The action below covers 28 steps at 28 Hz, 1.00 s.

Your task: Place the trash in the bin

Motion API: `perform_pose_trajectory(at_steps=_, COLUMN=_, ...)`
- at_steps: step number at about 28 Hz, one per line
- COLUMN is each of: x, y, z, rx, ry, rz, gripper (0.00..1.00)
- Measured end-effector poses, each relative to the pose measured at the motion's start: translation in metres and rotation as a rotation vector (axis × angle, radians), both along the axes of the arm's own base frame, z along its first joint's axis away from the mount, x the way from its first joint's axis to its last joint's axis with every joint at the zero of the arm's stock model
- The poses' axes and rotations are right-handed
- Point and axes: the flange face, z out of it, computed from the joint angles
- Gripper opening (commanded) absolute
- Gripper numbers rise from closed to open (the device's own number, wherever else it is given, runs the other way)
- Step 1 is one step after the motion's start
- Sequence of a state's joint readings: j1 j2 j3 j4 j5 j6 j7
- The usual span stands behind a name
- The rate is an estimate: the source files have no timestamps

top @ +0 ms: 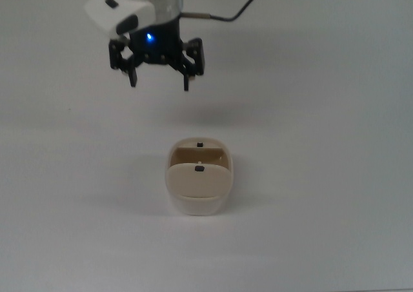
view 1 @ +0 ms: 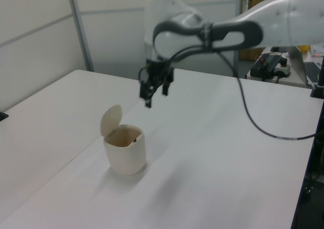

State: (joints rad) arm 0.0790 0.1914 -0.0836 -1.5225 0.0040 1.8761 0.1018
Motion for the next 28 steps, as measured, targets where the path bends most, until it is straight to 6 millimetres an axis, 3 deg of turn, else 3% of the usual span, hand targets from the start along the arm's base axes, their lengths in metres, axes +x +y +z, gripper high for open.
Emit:
perform_pose_trajectory(at_steps=3, x=-0.024, y=-0.012, z=0.028, rx=-0.004, ry=0.034, rz=-0.019, gripper=1.00)
perform_pose_trajectory(at_steps=9, x=-0.052, y=-0.021, z=0.048, rx=0.002, ry=0.110, rz=-0.037, gripper=1.00)
perform_pose_trajectory(at_steps=17, x=-0.057, y=-0.046, z=0.053, rx=0.005, ry=0.108, rz=-0.080, gripper=1.00)
perform_pose_trajectory(at_steps=28, x=-0.054, y=-0.047, z=0.050, rx=0.031, ry=0.097, rz=-0.026, gripper=1.00)
